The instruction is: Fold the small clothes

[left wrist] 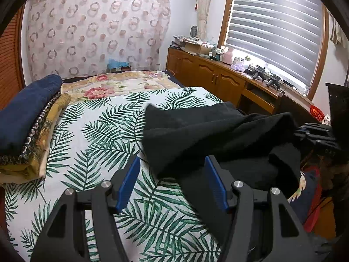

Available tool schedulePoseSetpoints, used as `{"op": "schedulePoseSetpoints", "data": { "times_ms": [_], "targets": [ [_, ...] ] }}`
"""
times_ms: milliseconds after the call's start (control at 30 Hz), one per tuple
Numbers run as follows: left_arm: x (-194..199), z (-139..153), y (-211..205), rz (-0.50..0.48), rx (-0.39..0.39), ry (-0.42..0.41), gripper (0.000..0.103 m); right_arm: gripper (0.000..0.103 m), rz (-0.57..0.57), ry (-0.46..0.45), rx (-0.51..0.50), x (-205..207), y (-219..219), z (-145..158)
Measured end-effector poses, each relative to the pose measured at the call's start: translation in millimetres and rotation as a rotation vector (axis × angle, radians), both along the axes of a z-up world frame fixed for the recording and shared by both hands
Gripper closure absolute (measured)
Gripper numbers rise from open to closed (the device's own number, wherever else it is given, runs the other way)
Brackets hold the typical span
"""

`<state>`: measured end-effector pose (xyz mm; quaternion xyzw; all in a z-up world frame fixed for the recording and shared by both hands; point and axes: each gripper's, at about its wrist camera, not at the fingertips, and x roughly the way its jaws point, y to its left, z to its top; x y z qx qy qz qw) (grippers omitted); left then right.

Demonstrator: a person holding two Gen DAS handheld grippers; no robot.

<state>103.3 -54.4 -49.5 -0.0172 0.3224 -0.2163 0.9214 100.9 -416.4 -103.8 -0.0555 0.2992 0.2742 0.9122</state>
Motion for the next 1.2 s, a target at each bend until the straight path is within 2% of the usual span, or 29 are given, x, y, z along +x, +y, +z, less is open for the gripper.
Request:
{"op": "schedulePoseSetpoints", "data": {
  "times_ms": [233, 500, 533, 600, 667, 967, 1067, 1200],
  "targets": [
    [-2, 2, -2, -0.006, -0.002, -0.006, 0.042, 0.097, -0.07, -0.012, -0.052, -16, -28, 9],
    [-2, 1, -7, -0.012, 0.003, -0.002, 0.042, 0.096, -0.142, 0.12, -0.153, -3, -49, -46],
    [-2, 1, -7, -0.011, 0.003, -0.003, 0.042, 0.089, -0.149, 0.134, -0.153, -1, -51, -51],
    [-2, 1, -8, -0.011, 0.002, -0.002, 0.042, 0.085, -0.169, 0.16, -0.155, 3, -55, -58],
    [-2, 1, -7, -0.011, 0.001, -0.001, 0.042, 0.075, -0.178, 0.167, -0.156, 5, -57, -59],
    [-2, -3, -7, -0.011, 0.0, 0.003, 0.042, 0.061, -0.217, 0.098, -0.147, -2, -66, -26],
    [-1, -6, -6, -0.01, 0.0, 0.008, 0.042, 0.055, -0.217, 0.065, -0.139, 5, -59, -12],
    [-1, -8, -5, -0.007, 0.001, 0.013, 0.042, 0.054, -0.201, 0.059, -0.118, 24, -36, -4]
  ]
}}
